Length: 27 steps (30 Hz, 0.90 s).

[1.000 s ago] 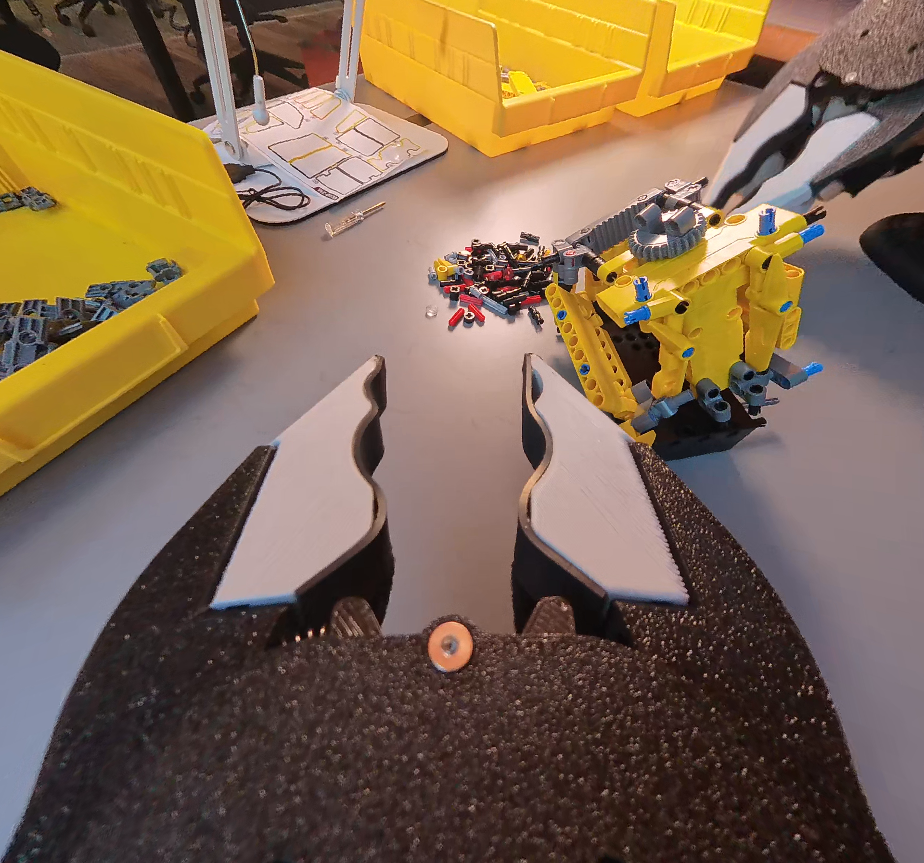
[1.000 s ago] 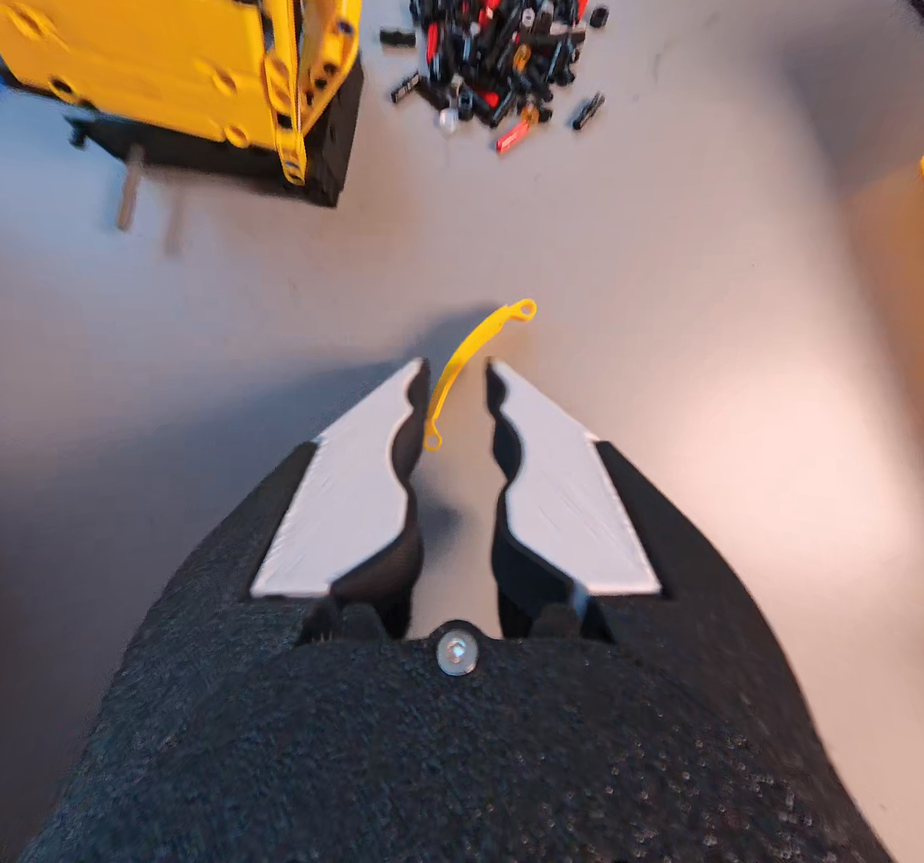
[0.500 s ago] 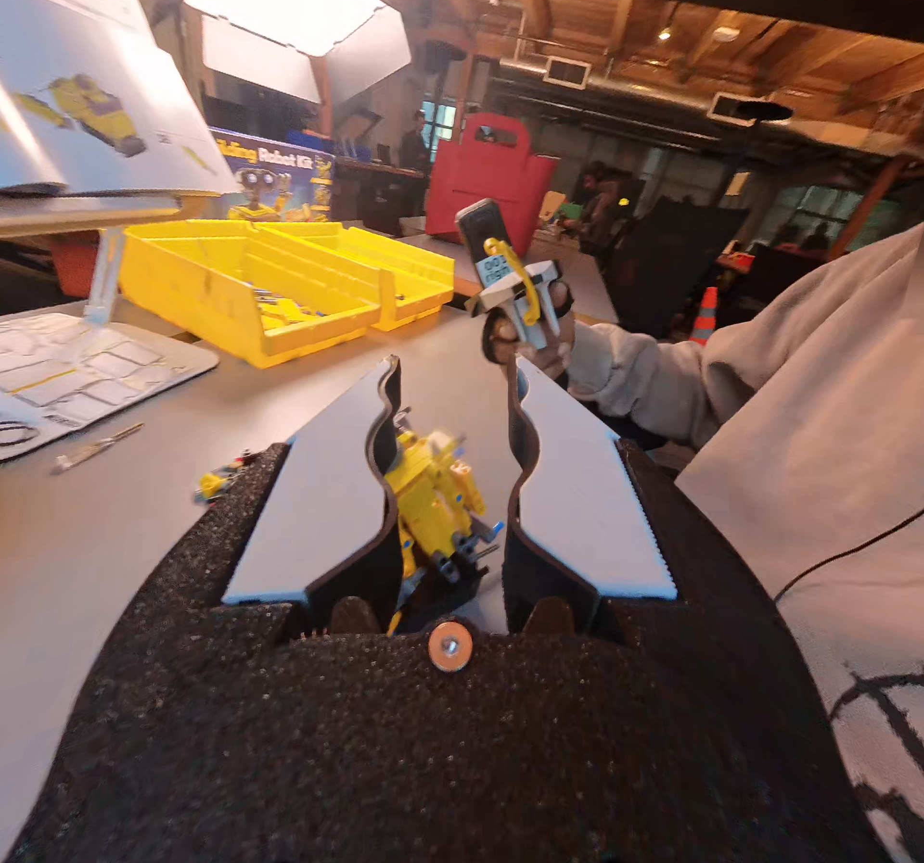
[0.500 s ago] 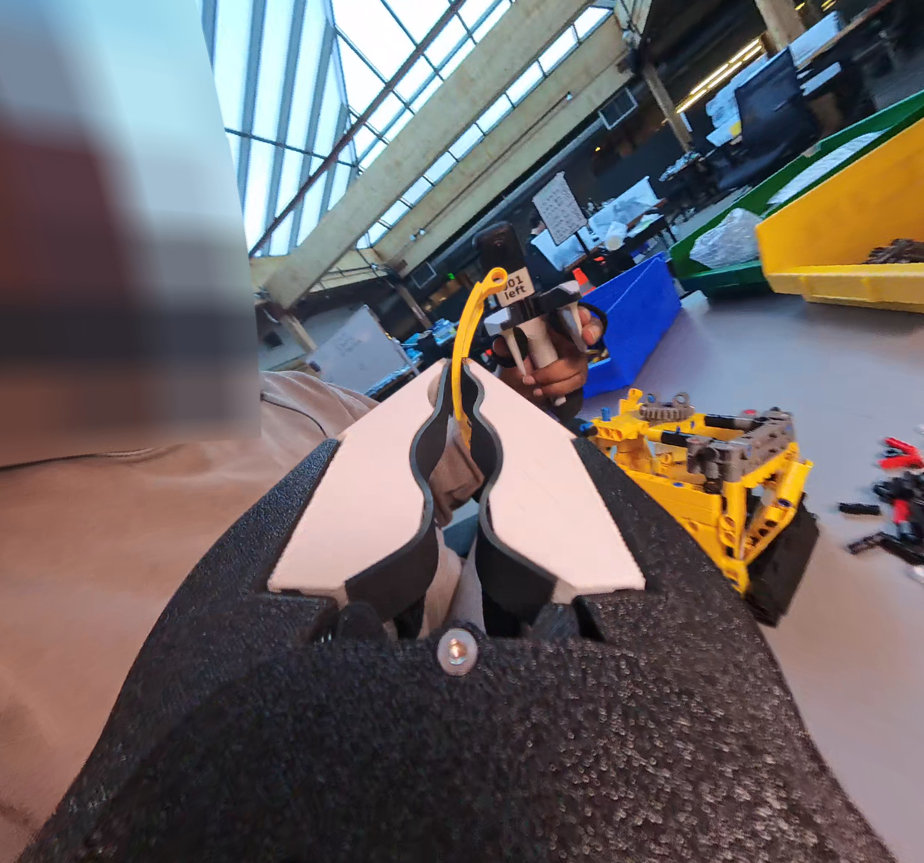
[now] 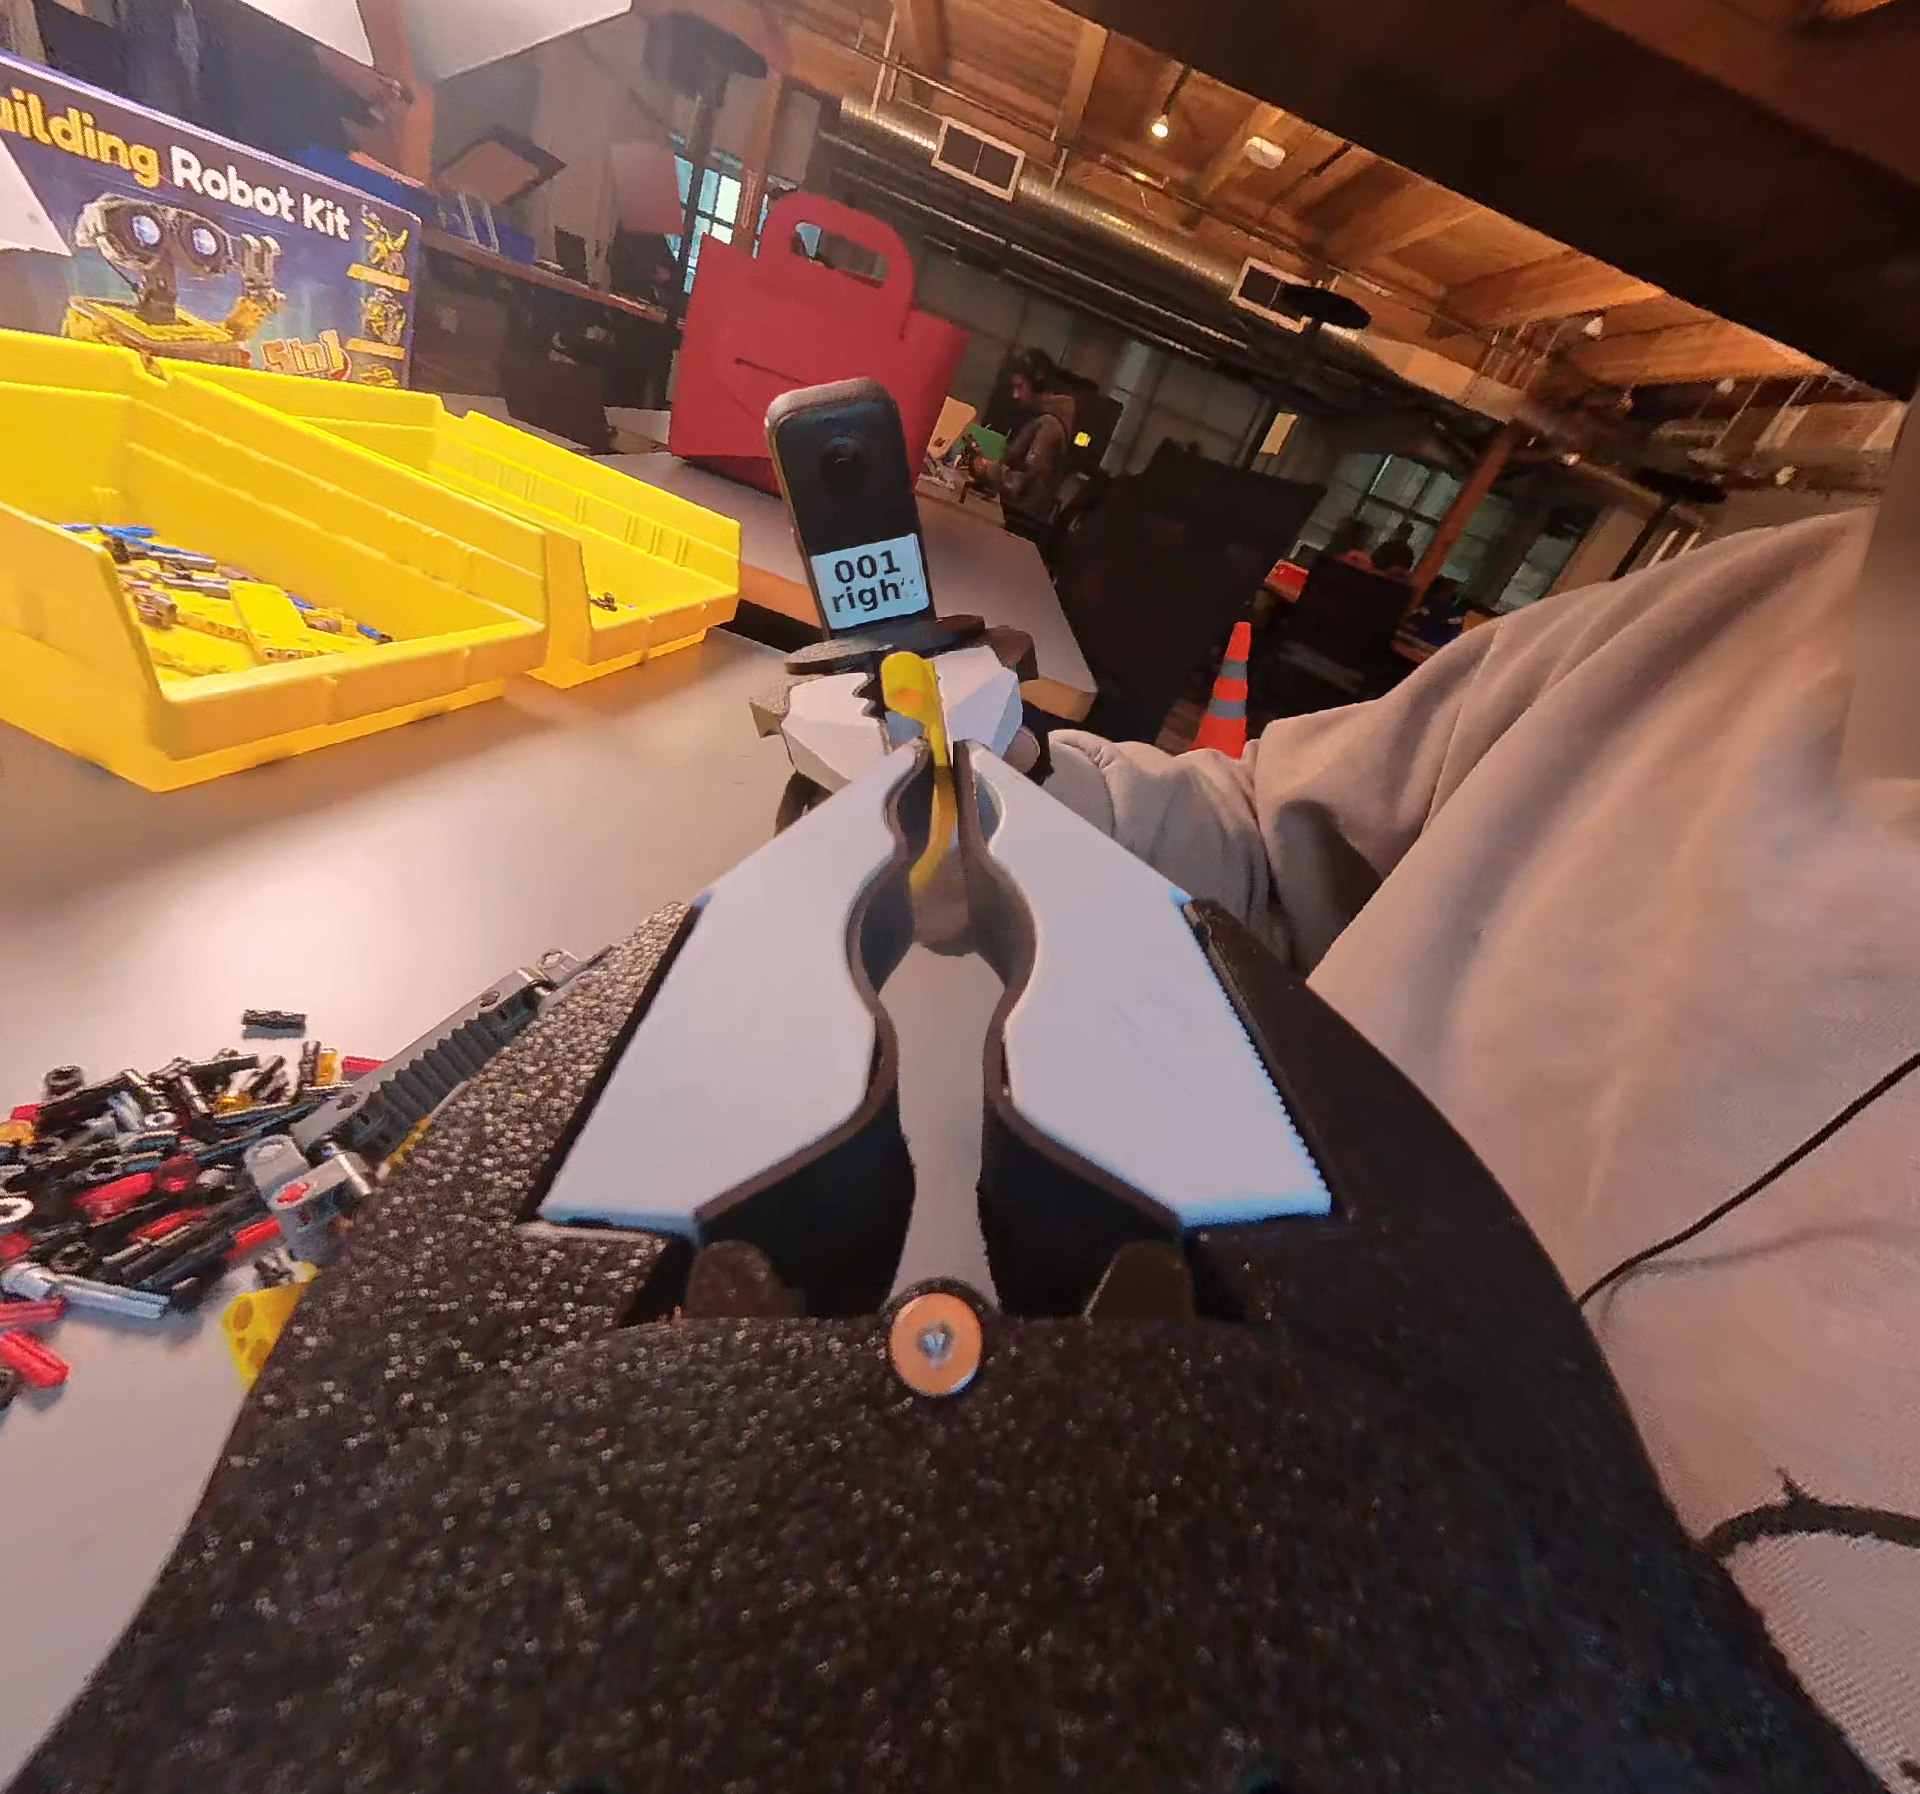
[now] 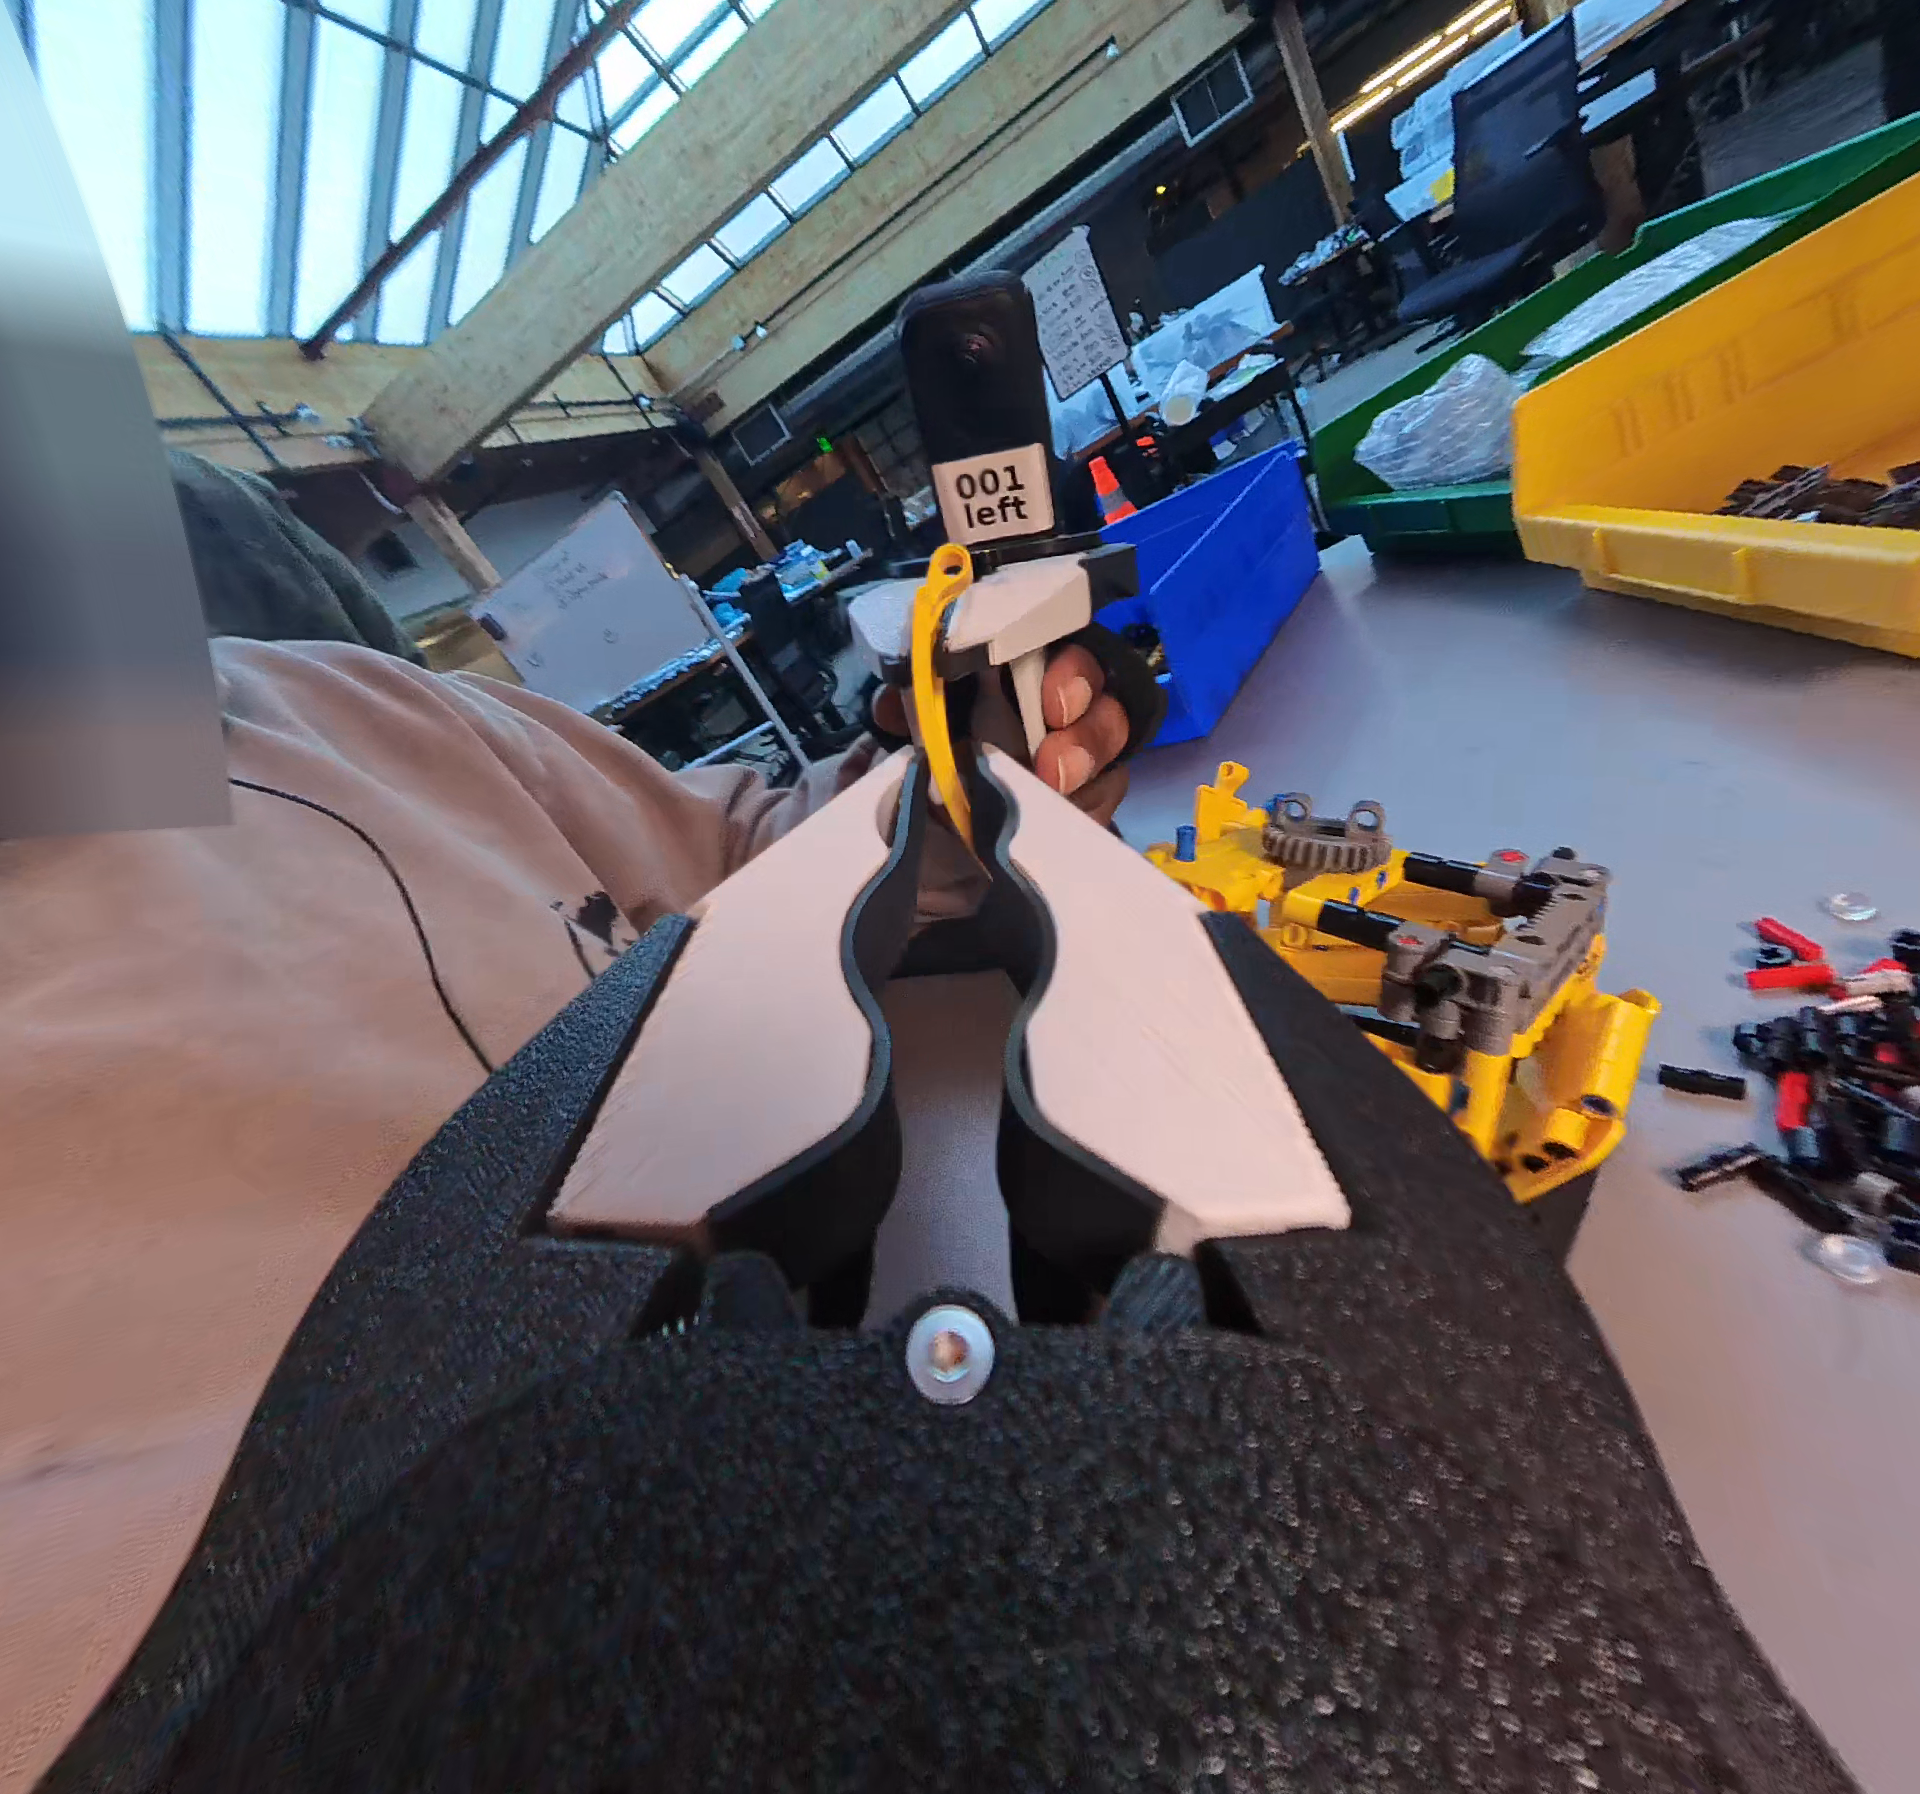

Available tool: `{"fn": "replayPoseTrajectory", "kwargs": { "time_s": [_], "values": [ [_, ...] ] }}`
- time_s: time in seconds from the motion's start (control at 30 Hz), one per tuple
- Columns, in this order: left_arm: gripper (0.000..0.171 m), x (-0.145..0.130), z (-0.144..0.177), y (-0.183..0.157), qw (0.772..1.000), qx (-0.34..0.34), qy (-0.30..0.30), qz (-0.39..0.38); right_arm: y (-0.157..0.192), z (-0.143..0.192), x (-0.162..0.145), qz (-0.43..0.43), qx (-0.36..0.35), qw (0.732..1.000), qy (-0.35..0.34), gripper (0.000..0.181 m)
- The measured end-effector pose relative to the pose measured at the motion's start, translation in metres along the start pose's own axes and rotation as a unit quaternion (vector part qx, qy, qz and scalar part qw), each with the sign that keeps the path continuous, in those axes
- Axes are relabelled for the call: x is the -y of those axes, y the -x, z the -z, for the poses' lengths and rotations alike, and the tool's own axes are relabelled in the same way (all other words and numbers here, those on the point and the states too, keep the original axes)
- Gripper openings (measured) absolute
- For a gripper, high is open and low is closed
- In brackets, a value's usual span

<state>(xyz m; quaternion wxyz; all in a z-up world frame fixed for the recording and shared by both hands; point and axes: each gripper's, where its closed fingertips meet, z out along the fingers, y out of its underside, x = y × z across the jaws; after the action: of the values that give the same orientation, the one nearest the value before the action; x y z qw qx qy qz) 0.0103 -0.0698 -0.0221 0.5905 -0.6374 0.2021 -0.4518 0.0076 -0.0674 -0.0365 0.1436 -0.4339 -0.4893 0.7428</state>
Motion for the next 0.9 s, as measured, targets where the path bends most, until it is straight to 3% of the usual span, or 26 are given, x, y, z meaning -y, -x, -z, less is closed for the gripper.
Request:
{"fn": "replayPoseTrajectory", "kwargs": {
  "time_s": [0.1, 0.17, 0.27, 0.33, 0.37, 0.5, 0.6, 0.77, 0.9],
  "values": [
    [0.001, -0.004, 0.002, 0.002, 0.994, 0.036, 0.010, -0.102, -0.011, 0.006, -0.002, 0.050, -0.051, 0.997, 0.012, 0.013],
    [0.001, -0.005, 0.005, 0.004, 0.969, 0.089, 0.021, -0.230, -0.019, 0.012, -0.002, 0.094, -0.091, 0.991, 0.023, 0.025],
    [0.001, -0.006, 0.009, 0.004, 0.906, 0.156, 0.048, -0.391, -0.028, 0.020, -0.005, 0.236, -0.165, 0.955, 0.068, 0.035],
    [0.001, -0.011, 0.012, 0.012, 0.849, 0.206, 0.082, -0.480, -0.030, 0.019, -0.008, 0.335, -0.203, 0.915, 0.102, 0.036],
    [0.001, -0.014, 0.013, 0.015, 0.820, 0.226, 0.100, -0.516, -0.027, 0.015, -0.011, 0.352, -0.201, 0.908, 0.108, 0.036],
    [0.002, -0.026, 0.015, 0.029, 0.735, 0.270, 0.152, -0.603, -0.010, 0.000, -0.020, 0.208, -0.117, 0.968, 0.078, 0.047],
    [0.001, -0.032, 0.016, 0.033, 0.705, 0.279, 0.170, -0.629, -0.007, 0.000, -0.013, 0.075, -0.062, 0.995, 0.028, 0.049],
    [0.001, -0.042, 0.011, 0.037, 0.652, 0.278, 0.196, -0.677, -0.018, 0.000, -0.015, -0.088, -0.032, 0.996, 0.002, 0.047],
    [0.002, -0.047, 0.002, 0.032, 0.627, 0.268, 0.198, -0.704, -0.026, -0.003, -0.017, -0.150, -0.033, 0.988, -0.013, 0.025]
  ]
}}
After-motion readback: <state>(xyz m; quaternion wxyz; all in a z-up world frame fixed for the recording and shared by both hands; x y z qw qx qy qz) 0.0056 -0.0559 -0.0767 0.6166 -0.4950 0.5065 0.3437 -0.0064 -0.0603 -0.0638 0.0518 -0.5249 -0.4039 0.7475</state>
